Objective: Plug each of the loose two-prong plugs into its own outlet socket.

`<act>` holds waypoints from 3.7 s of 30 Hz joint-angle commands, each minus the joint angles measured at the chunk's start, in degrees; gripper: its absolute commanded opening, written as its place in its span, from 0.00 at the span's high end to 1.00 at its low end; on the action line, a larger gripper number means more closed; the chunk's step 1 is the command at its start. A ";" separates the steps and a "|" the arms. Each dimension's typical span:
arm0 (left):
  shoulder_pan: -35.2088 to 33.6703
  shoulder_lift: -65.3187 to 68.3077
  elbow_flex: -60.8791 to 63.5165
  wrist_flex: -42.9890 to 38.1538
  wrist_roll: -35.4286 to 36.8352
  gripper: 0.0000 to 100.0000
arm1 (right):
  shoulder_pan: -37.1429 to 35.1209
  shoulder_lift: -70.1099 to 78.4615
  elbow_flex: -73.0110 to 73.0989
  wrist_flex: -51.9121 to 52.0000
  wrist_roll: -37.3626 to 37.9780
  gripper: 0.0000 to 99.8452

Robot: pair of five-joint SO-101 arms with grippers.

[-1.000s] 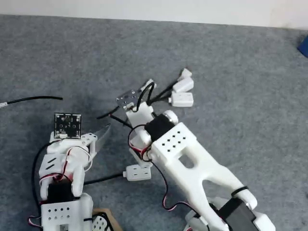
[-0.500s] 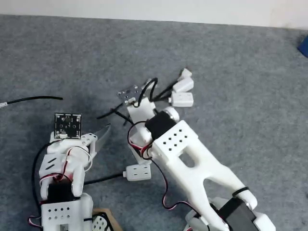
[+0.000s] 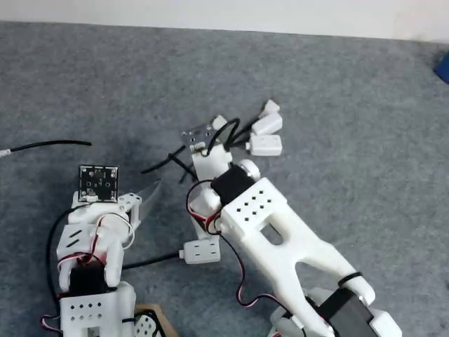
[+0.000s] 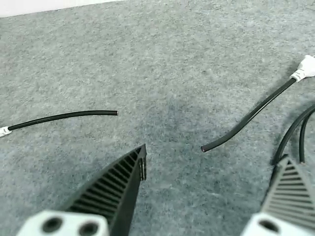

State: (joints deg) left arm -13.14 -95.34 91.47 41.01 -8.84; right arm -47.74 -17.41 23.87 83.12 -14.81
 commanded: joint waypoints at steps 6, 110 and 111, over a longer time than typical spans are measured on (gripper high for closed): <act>-0.75 0.04 -0.22 -1.32 0.70 0.62 | -6.73 -0.66 3.03 1.01 -0.53 0.99; -0.48 0.04 -0.04 -1.05 0.53 0.62 | -0.57 -1.19 -11.91 7.43 -1.76 0.56; -0.48 0.04 -0.04 -1.05 0.53 0.62 | 0.04 -1.19 -15.43 8.48 -1.93 0.56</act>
State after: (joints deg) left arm -13.14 -95.34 91.82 41.01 -8.84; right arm -49.49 -17.67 19.38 88.22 -17.01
